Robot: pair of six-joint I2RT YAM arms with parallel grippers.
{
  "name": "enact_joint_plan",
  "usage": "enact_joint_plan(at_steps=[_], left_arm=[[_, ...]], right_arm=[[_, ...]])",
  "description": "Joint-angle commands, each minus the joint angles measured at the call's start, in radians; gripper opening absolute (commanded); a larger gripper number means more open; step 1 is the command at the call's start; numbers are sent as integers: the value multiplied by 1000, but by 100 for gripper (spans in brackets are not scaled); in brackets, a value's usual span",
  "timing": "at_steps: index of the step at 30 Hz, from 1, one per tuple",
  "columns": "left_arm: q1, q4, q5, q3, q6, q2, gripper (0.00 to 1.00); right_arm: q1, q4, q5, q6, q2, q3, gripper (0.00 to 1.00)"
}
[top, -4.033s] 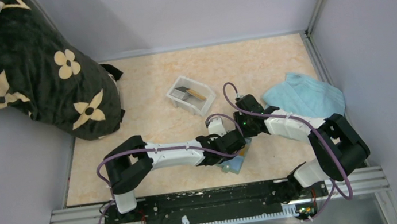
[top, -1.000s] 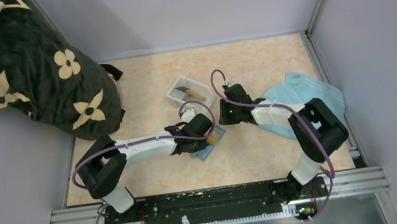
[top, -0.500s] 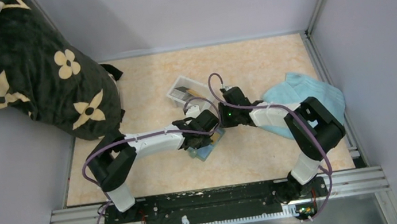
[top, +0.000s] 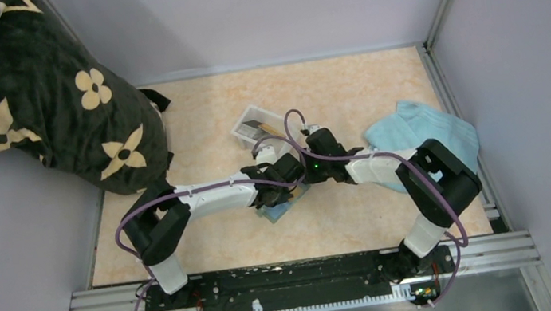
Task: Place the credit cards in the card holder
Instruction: Turn over the card slot in the card holder.
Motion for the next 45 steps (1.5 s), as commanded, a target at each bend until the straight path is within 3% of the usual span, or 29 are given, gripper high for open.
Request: enact_joint_plan(at_steps=[1, 24, 37, 45], left_arm=[[3, -28, -61, 12, -17, 11, 3], [0, 83, 31, -20, -10, 24, 2], [-1, -39, -40, -141, -149, -198, 9], [-1, -132, -82, -117, -162, -257, 12]], right_arm=[[37, -29, -36, 18, -37, -35, 25], [81, -65, -67, 35, -87, -21, 25], [64, -181, 33, -15, -185, 56, 34], [59, -210, 73, -16, -211, 62, 36]])
